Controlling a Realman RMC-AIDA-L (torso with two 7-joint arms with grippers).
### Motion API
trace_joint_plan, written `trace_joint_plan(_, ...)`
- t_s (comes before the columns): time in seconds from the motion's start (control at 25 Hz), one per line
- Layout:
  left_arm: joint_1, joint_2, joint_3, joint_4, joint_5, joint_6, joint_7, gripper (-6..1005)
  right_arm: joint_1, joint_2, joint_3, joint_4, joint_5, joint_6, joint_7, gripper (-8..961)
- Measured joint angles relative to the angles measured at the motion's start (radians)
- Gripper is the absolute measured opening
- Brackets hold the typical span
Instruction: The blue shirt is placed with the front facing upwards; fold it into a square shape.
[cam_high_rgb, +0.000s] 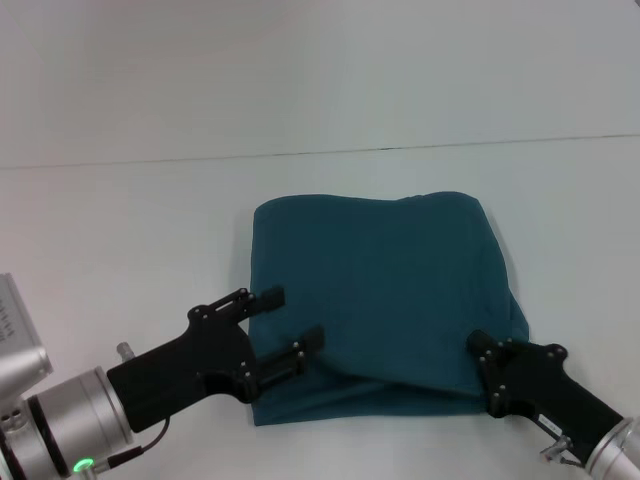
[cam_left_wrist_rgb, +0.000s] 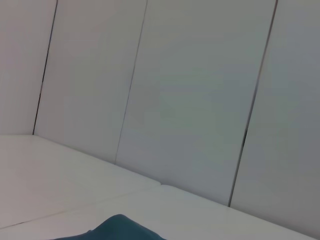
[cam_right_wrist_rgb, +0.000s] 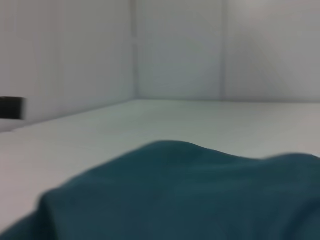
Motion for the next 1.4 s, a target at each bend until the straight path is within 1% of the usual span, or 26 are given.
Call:
trace_joint_plan(0.24,0.000,0.000,-0.003,0.003,0.000,0.002,0.000,719,-0.039,-0.004,0.099,-0.010,0.000,0.046,-0.020,-1)
trace_joint_plan(0.36,0.000,0.001,-0.004,0.004,0.000,0.003,0.000,719,-0.060,-0.005,0.172,-0.014,0.000,0.041,-0.043,-1)
trace_joint_plan(0.44,0.000,0.002,-0.005,0.005,0.000,0.003,0.001,719,-0.074,-0.006,0.212,-0.015,-0.001,0.003,-0.045,-2)
trace_joint_plan(0.52,0.002,0.001,-0.005,0.003,0.000,0.005,0.001,719,-0.081,-0.004,0.220,-0.010,-0.007,-0.062,-0.044,-2)
trace_joint_plan(0.6,0.004,0.000,-0.005,0.000,0.000,0.006,0.001,719,-0.074,-0.002,0.207,0.001,-0.034,-0.118,-0.046,-2)
trace_joint_plan(0.68,0.005,0.000,-0.006,-0.001,0.000,0.007,0.002,719,-0.047,-0.002,0.194,0.011,-0.088,-0.119,-0.047,-2)
trace_joint_plan(0.8,0.003,-0.001,-0.006,0.002,0.000,0.008,0.003,719,0.012,0.002,0.188,0.027,-0.192,-0.052,-0.060,-2)
trace_joint_plan(0.92,0.001,-0.001,-0.005,0.001,0.000,0.008,0.003,718,0.042,0.004,0.197,0.045,-0.215,0.014,-0.088,-1)
trace_joint_plan(1.04,0.001,-0.001,-0.005,0.000,0.000,0.008,0.003,718,0.036,0.003,0.231,0.050,-0.206,0.047,-0.100,-1)
trace_joint_plan(1.24,0.001,0.000,-0.006,0.004,0.000,0.008,0.003,719,0.001,-0.002,0.318,0.026,-0.206,0.117,-0.098,-1)
trace_joint_plan(1.4,0.003,0.001,-0.006,0.004,0.000,0.008,0.004,719,-0.023,-0.004,0.387,0.011,-0.206,0.129,-0.098,-1)
